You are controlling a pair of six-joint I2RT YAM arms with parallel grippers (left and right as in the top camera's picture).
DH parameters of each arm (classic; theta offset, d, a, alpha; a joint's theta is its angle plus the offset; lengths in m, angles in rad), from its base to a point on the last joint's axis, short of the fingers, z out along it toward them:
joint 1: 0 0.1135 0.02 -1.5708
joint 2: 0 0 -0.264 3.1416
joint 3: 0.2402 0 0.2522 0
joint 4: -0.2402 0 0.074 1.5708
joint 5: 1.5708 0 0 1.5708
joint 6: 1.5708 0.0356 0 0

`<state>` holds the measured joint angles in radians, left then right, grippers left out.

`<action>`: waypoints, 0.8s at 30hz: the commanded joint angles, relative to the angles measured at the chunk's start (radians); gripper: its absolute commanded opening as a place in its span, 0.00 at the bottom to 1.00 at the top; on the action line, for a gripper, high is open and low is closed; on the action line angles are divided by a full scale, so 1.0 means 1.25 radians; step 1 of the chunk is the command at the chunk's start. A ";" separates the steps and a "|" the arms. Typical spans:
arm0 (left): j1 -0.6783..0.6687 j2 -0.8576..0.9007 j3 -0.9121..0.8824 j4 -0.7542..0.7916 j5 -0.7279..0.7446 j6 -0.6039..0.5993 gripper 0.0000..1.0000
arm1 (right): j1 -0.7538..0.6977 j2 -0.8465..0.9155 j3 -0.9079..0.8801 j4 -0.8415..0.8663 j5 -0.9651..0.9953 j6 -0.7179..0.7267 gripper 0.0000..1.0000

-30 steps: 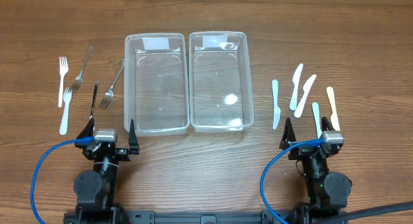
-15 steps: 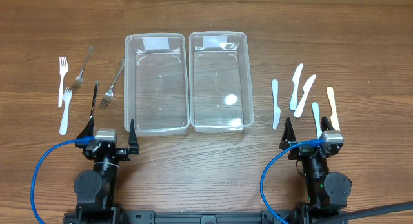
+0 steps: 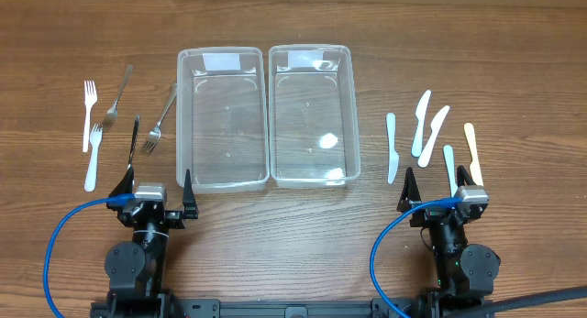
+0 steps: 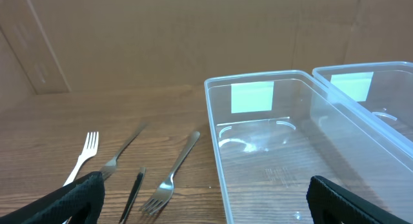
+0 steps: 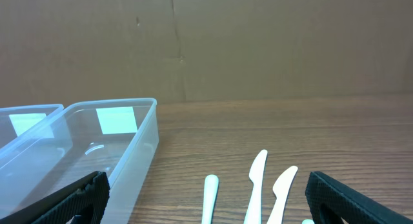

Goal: Pack container

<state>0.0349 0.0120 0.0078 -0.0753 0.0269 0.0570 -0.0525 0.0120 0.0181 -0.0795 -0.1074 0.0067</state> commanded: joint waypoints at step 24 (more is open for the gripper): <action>0.004 0.294 0.428 -0.291 -0.008 -0.189 1.00 | -0.002 0.717 0.760 -0.516 -0.063 0.114 1.00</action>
<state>0.0345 0.2085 0.3454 -0.3622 0.0216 -0.1627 -0.0525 0.6697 0.7174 -0.5850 -0.1799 0.1574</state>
